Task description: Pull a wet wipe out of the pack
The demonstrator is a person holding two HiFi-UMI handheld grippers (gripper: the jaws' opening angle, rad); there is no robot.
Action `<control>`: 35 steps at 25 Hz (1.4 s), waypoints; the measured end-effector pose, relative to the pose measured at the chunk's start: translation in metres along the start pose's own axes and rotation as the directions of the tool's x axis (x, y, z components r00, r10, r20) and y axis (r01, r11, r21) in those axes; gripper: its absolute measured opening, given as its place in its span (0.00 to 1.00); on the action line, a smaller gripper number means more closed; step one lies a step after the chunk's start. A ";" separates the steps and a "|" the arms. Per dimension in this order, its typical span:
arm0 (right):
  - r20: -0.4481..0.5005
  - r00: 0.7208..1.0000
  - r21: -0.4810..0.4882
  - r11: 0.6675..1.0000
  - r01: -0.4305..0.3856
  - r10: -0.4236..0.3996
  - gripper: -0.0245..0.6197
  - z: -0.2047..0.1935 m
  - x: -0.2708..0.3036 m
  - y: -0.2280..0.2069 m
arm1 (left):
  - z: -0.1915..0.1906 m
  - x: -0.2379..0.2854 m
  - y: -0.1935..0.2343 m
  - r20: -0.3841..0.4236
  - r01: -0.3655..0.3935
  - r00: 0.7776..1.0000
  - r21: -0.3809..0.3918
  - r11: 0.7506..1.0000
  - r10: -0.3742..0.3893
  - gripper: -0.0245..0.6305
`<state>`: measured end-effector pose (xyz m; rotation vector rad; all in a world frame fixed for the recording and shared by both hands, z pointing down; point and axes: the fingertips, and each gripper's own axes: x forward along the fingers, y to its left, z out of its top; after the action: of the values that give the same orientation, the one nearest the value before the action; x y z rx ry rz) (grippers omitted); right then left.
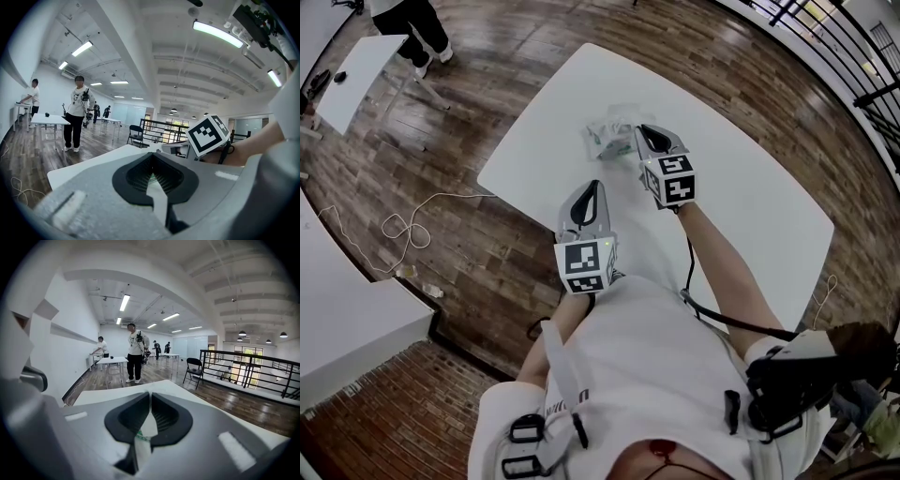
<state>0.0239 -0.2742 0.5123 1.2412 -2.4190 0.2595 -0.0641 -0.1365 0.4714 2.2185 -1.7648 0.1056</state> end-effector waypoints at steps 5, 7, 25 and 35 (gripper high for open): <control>0.023 0.999 0.040 0.999 0.027 -0.028 0.07 0.004 -0.009 -0.010 | 0.000 0.000 -0.001 0.002 0.002 1.000 0.003 1.000 -0.002 0.04; 0.038 0.998 0.072 0.997 0.040 -0.043 0.07 0.006 -0.014 -0.016 | 0.001 0.000 -0.001 0.005 0.002 1.000 0.005 1.000 -0.002 0.04; 0.078 0.977 0.217 0.959 0.180 -0.201 0.07 -0.005 -0.066 -0.081 | 0.003 0.004 -0.007 0.006 0.021 1.000 0.019 1.000 -0.021 0.04; 0.045 0.952 0.255 0.925 0.281 -0.302 0.07 -0.028 -0.092 -0.121 | 0.003 0.005 -0.007 0.004 0.026 1.000 0.028 0.999 -0.026 0.04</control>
<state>0.1777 -0.2682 0.4948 1.7338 -2.2786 0.4375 -0.0562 -0.1410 0.4687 2.2625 -1.7461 0.1203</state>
